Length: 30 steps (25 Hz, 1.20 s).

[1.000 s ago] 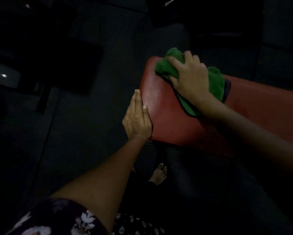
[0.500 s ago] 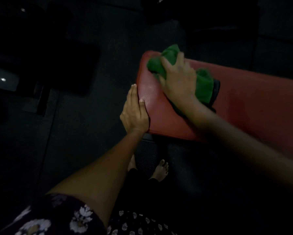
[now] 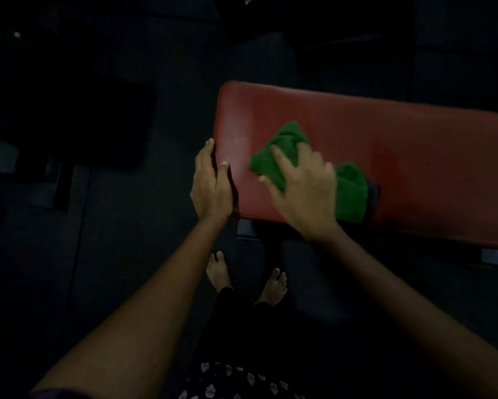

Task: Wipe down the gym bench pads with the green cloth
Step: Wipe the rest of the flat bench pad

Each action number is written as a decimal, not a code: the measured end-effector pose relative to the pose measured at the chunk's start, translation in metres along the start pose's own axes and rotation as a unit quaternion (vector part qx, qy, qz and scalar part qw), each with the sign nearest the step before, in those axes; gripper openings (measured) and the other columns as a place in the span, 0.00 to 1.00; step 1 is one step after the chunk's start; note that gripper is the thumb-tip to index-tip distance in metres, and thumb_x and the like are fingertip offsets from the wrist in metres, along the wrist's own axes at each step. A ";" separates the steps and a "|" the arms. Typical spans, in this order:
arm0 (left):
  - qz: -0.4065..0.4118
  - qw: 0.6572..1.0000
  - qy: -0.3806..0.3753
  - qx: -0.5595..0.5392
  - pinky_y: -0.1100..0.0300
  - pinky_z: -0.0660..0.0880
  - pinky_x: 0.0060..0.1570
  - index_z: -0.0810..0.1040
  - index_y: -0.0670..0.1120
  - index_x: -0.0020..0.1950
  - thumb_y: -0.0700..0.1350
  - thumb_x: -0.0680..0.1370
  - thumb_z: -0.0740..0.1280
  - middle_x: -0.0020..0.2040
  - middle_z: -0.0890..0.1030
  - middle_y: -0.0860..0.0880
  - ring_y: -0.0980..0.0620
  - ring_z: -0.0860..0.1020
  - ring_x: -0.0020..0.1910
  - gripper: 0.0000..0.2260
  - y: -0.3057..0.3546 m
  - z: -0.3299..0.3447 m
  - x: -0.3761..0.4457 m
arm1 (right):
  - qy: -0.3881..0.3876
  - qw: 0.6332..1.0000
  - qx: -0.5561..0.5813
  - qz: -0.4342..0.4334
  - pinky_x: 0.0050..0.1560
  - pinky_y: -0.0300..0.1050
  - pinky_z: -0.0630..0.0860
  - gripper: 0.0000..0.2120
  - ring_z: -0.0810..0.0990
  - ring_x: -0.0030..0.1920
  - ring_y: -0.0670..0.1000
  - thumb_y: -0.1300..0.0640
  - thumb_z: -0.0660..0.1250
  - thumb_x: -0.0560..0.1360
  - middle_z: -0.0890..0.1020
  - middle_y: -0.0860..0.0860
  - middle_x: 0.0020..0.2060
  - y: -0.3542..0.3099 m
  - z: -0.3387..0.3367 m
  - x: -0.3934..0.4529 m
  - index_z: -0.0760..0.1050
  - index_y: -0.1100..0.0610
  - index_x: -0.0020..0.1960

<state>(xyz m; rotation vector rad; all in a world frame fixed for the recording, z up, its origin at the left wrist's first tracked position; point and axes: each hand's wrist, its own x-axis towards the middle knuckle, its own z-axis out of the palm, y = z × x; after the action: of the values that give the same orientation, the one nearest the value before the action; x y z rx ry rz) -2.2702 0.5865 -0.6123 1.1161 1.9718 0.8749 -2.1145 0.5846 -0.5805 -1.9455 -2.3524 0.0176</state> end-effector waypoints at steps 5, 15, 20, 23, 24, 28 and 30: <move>0.059 0.992 0.058 0.099 0.45 0.58 0.71 0.68 0.43 0.68 0.44 0.76 0.59 0.68 0.70 0.45 0.49 0.68 0.67 0.20 0.027 -0.002 0.008 | -0.027 0.987 -0.057 -0.151 0.45 0.53 0.72 0.26 0.77 0.49 0.61 0.42 0.56 0.71 0.76 0.59 0.61 0.065 -0.005 -0.025 0.72 0.48 0.67; 0.202 0.920 -0.031 0.334 0.44 0.42 0.72 0.59 0.46 0.76 0.53 0.78 0.46 0.77 0.56 0.48 0.46 0.51 0.77 0.27 0.031 0.048 -0.005 | -0.056 0.996 -0.003 -0.071 0.43 0.52 0.71 0.23 0.75 0.49 0.62 0.46 0.62 0.75 0.73 0.62 0.61 0.086 -0.010 0.045 0.68 0.48 0.69; 0.195 0.916 -0.021 0.351 0.44 0.42 0.72 0.58 0.45 0.76 0.53 0.78 0.46 0.77 0.56 0.47 0.45 0.51 0.76 0.27 0.032 0.054 -0.007 | -0.062 0.969 0.040 0.237 0.57 0.54 0.67 0.23 0.68 0.63 0.61 0.45 0.58 0.78 0.64 0.59 0.68 0.083 -0.014 0.084 0.62 0.49 0.72; 0.198 0.909 -0.015 0.366 0.43 0.42 0.72 0.59 0.45 0.76 0.52 0.78 0.47 0.77 0.57 0.46 0.45 0.52 0.76 0.27 0.029 0.054 -0.004 | -0.096 0.993 0.058 0.044 0.54 0.52 0.68 0.23 0.68 0.62 0.60 0.46 0.56 0.79 0.63 0.58 0.70 0.035 -0.012 0.085 0.60 0.47 0.73; 0.197 0.909 -0.013 0.366 0.43 0.42 0.72 0.59 0.45 0.76 0.52 0.78 0.47 0.77 0.57 0.46 0.44 0.52 0.76 0.27 0.028 0.054 -0.004 | -0.095 0.993 0.059 0.021 0.53 0.52 0.69 0.23 0.69 0.61 0.60 0.46 0.56 0.79 0.63 0.58 0.70 0.042 -0.012 0.085 0.60 0.45 0.73; 0.195 0.911 -0.016 0.364 0.43 0.42 0.72 0.59 0.44 0.75 0.52 0.78 0.48 0.77 0.58 0.46 0.44 0.53 0.76 0.27 0.028 0.055 -0.007 | -0.085 0.984 0.037 0.154 0.53 0.55 0.70 0.23 0.70 0.58 0.62 0.48 0.59 0.78 0.66 0.60 0.65 0.130 -0.015 0.051 0.62 0.44 0.72; 0.194 0.910 -0.018 0.366 0.44 0.42 0.72 0.59 0.44 0.76 0.52 0.78 0.48 0.77 0.57 0.45 0.44 0.53 0.76 0.27 0.029 0.056 -0.006 | -0.063 0.952 0.049 0.294 0.56 0.56 0.70 0.24 0.70 0.59 0.63 0.47 0.60 0.78 0.66 0.61 0.65 0.145 -0.019 0.030 0.62 0.46 0.73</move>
<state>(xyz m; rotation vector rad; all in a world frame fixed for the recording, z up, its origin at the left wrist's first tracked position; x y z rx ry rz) -2.2096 0.6049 -0.6167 1.9810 2.1352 0.2611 -1.9761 0.6406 -0.5696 -2.5701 -1.6975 0.2977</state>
